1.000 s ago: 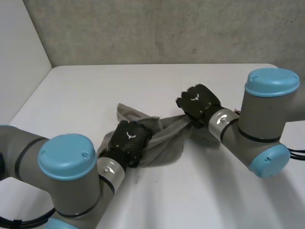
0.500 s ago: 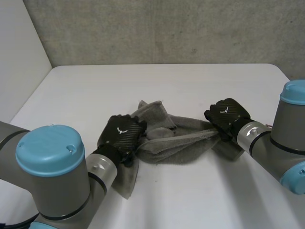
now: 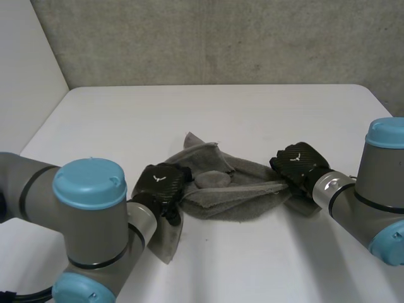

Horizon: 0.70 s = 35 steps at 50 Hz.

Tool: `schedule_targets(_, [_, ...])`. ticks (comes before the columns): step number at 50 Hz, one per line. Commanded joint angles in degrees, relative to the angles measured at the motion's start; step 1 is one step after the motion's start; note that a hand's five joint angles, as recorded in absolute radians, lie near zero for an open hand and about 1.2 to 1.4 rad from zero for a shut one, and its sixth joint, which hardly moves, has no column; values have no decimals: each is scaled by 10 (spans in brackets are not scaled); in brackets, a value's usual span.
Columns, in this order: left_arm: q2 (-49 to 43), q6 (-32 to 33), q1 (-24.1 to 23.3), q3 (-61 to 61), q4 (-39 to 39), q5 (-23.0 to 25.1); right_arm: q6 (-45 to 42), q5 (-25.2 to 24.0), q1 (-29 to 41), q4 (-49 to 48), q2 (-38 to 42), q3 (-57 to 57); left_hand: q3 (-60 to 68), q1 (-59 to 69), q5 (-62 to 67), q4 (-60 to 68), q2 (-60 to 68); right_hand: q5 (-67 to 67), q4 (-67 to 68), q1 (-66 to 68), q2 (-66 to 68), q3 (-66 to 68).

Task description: Fold the towel.

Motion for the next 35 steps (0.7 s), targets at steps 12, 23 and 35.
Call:
schedule_targets(12, [100,10,20,8,72,-2,-3,9,-6,11,-51,-42,545,546,544,545,545,185,114,190,126,120])
schedule_targets(23, [293,50,55,122,-82,47,-2,-4,-19,184,-198,-260,545,546,544,545,545,185,114,190,126,120])
schedule_targets(35, [233,32,190,168,-178,161,-9,-38,-26,287,-152,-336,545,546,544,545,545,185,114,190,126,120])
